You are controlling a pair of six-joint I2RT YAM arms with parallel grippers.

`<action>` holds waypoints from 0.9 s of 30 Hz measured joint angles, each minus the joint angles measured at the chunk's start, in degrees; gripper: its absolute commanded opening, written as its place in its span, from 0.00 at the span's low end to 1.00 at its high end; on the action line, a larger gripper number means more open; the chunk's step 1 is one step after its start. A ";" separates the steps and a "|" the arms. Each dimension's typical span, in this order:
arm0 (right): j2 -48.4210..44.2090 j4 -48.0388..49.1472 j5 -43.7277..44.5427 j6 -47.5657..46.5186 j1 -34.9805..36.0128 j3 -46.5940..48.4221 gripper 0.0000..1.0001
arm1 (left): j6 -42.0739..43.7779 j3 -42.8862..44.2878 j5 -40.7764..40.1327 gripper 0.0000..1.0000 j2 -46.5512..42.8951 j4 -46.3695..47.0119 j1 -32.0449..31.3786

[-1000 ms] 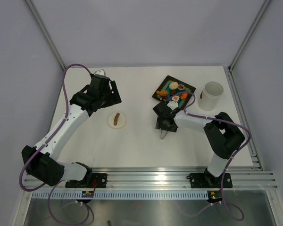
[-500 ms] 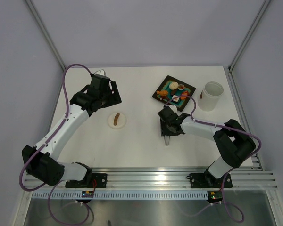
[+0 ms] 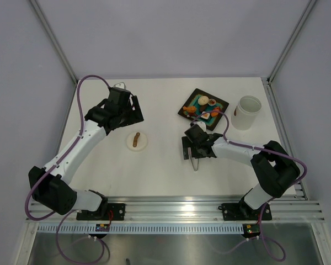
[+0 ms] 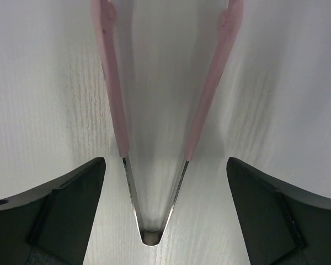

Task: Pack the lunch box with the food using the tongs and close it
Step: Pick up the clamp at the center of the board.

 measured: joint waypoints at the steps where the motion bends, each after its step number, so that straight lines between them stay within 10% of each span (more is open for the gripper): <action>1: -0.02 0.37 0.31 0.42 0.00 -0.17 1.00 | 0.00 0.00 0.00 0.78 0.00 -0.04 0.00; 19: -1.55 5.53 3.32 6.51 1.40 -4.76 0.98 | 0.11 0.00 0.00 0.78 0.00 0.00 0.00; 27: 0.26 5.66 5.73 7.72 2.45 -3.50 0.79 | 0.11 0.00 0.00 0.78 0.00 -0.04 0.00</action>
